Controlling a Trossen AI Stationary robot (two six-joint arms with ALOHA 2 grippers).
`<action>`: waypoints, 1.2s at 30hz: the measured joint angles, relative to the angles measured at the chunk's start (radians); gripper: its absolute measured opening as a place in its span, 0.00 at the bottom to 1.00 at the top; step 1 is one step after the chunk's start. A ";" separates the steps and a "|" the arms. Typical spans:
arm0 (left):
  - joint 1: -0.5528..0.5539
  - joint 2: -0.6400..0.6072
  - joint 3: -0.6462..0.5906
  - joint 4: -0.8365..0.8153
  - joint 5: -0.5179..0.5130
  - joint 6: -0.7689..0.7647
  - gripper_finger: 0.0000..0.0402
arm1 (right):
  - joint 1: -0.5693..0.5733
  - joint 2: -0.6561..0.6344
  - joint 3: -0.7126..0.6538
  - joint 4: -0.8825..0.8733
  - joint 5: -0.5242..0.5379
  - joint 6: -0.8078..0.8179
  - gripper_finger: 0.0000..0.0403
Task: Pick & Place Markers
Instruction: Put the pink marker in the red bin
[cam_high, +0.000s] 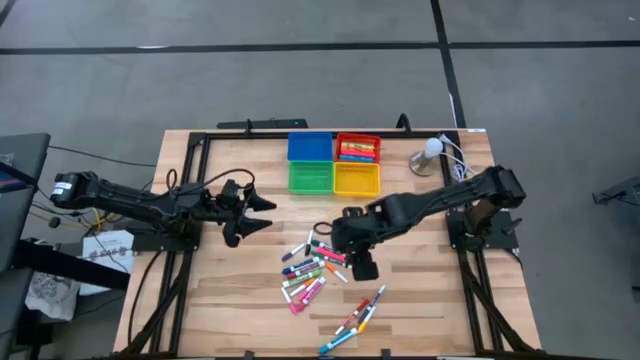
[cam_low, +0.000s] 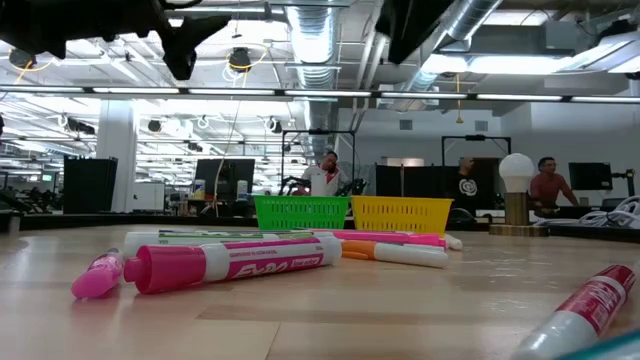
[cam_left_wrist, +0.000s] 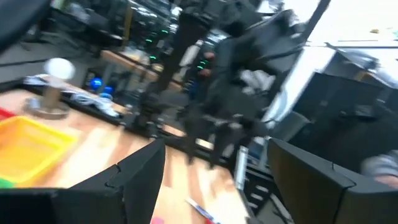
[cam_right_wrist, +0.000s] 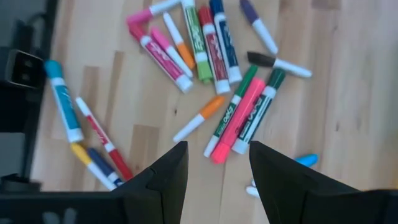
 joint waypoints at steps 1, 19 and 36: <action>-0.006 -0.003 0.000 0.007 0.018 0.004 0.70 | 0.001 0.021 0.000 0.005 -0.001 0.000 0.40; -0.050 -0.057 -0.002 -0.042 0.048 0.022 0.70 | -0.030 0.312 0.000 0.124 0.000 0.003 0.40; -0.115 -0.193 -0.136 -0.004 0.037 -0.001 0.70 | -0.042 0.312 0.000 0.142 0.027 0.028 0.40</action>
